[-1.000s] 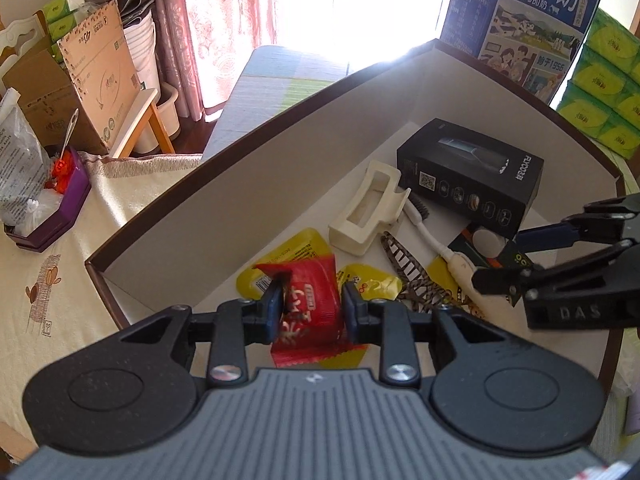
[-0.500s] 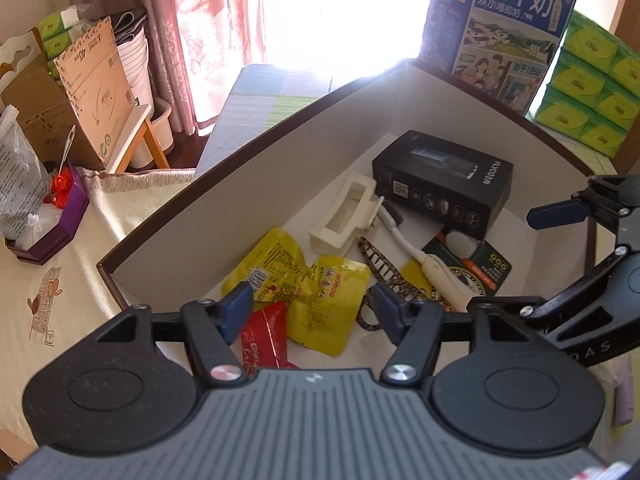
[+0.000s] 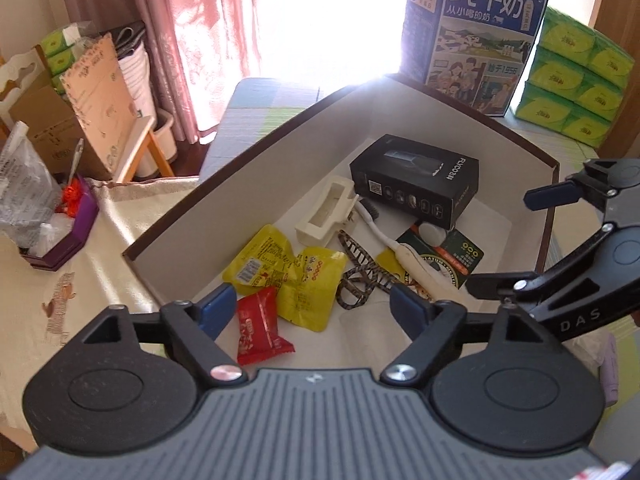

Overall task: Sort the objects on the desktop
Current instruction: 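Lower the red packet and toothbrush into the brown box and open both tools, then withdraw both tools from the box toward the floss pack and lavender tube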

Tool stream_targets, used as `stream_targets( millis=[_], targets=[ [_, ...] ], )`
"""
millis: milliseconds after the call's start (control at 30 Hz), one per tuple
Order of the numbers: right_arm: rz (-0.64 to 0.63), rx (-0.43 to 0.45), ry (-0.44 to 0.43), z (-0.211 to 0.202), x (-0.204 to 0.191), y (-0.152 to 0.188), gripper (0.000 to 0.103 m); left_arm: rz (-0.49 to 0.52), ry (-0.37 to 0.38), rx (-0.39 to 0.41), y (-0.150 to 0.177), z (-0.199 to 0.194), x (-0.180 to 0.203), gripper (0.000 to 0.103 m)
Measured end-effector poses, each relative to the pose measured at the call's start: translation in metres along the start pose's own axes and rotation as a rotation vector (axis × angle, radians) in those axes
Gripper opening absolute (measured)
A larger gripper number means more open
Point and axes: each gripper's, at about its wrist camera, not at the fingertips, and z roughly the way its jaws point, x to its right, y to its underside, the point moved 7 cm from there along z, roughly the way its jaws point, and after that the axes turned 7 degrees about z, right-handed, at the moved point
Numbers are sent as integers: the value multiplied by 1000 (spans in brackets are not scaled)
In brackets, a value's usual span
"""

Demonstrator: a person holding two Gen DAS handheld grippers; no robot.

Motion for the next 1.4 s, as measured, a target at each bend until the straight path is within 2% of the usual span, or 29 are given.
stream_targets(
  millis=[600, 1000, 1400],
  targets=[
    [-3, 107, -24, -66, -8, 17, 100, -12, -56, 70, 10, -66, 26, 86],
    [3, 158, -63, -115, -10, 46, 100, -24, -60, 115, 28, -107, 56, 88],
    [17, 181, -99, -149, -10, 77, 101, -61, -62, 118, 56, -132, 87, 88]
  ],
)
